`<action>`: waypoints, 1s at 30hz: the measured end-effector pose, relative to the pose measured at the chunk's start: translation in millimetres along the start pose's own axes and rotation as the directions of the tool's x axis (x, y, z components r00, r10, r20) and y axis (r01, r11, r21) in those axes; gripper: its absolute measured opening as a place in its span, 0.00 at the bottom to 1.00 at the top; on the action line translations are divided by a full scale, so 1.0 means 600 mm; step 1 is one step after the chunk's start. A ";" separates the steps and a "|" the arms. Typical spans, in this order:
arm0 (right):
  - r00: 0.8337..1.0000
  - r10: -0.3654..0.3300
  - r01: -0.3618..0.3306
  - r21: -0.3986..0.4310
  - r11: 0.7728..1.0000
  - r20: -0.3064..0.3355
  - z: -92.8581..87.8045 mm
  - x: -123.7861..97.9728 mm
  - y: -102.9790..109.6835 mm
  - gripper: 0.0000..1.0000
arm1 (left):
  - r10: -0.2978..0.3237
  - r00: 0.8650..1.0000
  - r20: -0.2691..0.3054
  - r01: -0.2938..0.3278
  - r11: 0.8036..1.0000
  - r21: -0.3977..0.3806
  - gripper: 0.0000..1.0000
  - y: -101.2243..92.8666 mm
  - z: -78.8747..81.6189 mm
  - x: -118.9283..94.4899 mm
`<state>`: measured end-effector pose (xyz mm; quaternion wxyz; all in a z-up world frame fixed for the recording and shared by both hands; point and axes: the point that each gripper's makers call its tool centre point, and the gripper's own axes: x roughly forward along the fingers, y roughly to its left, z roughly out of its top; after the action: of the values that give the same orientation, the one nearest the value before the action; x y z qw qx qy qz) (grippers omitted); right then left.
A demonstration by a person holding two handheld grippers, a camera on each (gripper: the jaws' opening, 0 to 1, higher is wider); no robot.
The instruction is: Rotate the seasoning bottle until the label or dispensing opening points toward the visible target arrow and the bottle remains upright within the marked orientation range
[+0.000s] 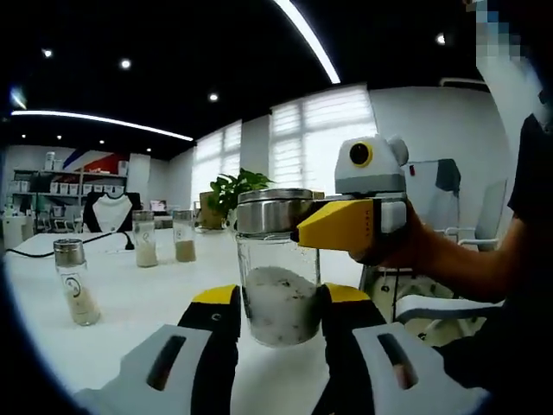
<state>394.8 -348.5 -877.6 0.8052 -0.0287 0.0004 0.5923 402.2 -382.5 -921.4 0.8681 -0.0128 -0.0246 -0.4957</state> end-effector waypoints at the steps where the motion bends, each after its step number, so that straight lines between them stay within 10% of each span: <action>1: 1.000 0.007 -0.007 0.006 1.000 0.008 0.001 -0.002 0.002 0.30 | -0.003 1.000 0.009 0.003 1.000 0.001 0.37 -0.001 0.002 -0.001; 16: 0.990 -0.141 0.141 -0.025 0.990 -0.001 0.004 0.015 -0.009 0.31 | 0.191 0.981 -0.027 -0.187 0.977 0.105 0.36 0.025 0.005 -0.006; 24: 0.954 -0.298 0.299 -0.010 0.954 0.024 0.011 0.022 -0.021 0.32 | 0.310 0.951 0.011 -0.309 0.942 0.128 0.36 0.033 0.013 -0.005; 30: 0.948 -0.319 0.319 -0.048 0.947 0.011 0.004 0.015 -0.023 0.31 | 0.275 0.961 0.009 -0.275 0.957 0.096 0.36 0.030 0.004 0.004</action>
<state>410.4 -343.7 -874.8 0.8894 -0.0475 -0.0200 0.4542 419.1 -375.3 -918.5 0.9282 0.0266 -0.0447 -0.3683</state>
